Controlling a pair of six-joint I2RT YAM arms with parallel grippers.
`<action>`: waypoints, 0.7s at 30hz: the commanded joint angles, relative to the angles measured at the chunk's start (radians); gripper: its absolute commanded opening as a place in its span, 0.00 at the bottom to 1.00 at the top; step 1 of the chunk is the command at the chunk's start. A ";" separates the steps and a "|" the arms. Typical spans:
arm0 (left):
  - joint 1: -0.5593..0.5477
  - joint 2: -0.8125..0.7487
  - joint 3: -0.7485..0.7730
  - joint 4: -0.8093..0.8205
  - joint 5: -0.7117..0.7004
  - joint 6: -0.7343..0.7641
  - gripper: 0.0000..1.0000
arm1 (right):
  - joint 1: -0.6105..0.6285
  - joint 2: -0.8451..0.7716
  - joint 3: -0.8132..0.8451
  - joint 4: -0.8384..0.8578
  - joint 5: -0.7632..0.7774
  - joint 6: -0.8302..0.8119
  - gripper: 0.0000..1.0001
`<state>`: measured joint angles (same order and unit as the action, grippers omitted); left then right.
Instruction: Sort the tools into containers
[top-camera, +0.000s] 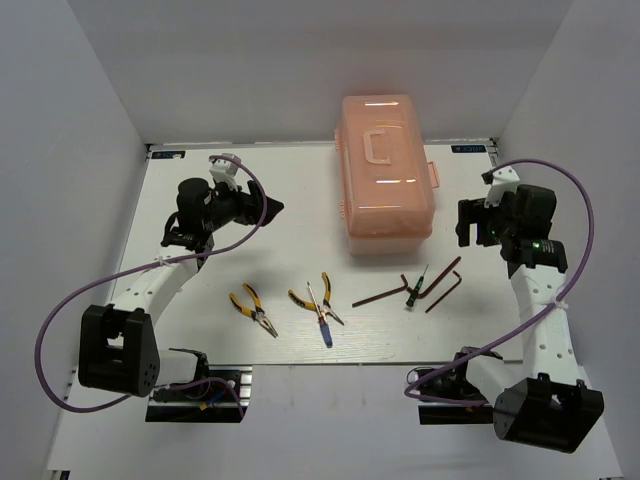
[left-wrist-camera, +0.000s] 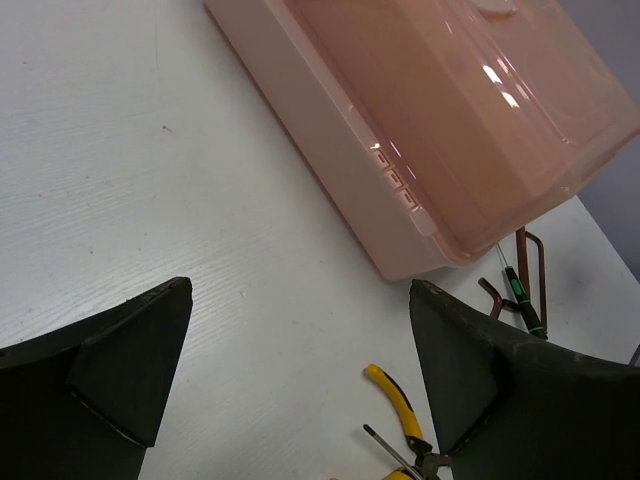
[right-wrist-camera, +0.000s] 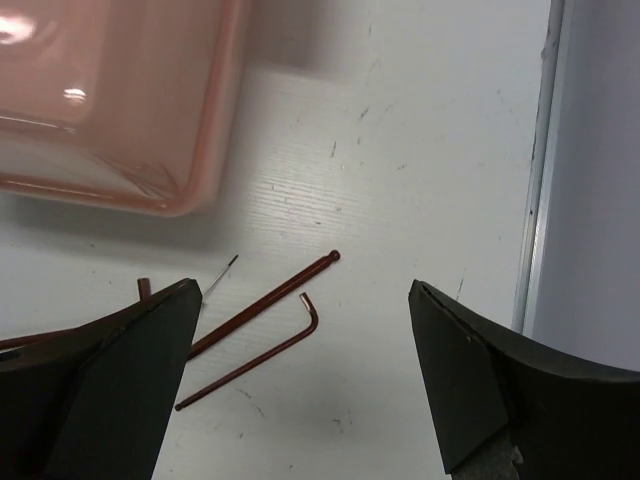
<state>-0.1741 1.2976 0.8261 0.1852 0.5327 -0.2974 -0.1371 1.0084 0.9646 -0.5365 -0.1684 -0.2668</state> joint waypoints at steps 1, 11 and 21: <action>0.001 -0.018 0.024 -0.001 0.023 -0.013 0.99 | -0.002 0.002 0.078 -0.033 -0.061 -0.034 0.91; 0.001 0.000 0.033 -0.010 0.023 -0.013 0.99 | 0.005 0.185 0.324 -0.034 -0.420 0.116 0.91; 0.001 0.019 0.033 -0.020 0.023 0.000 0.99 | 0.080 0.465 0.652 -0.011 -0.484 0.311 0.73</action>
<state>-0.1741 1.3136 0.8288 0.1722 0.5388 -0.3077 -0.0742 1.4525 1.5352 -0.5674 -0.6319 -0.0338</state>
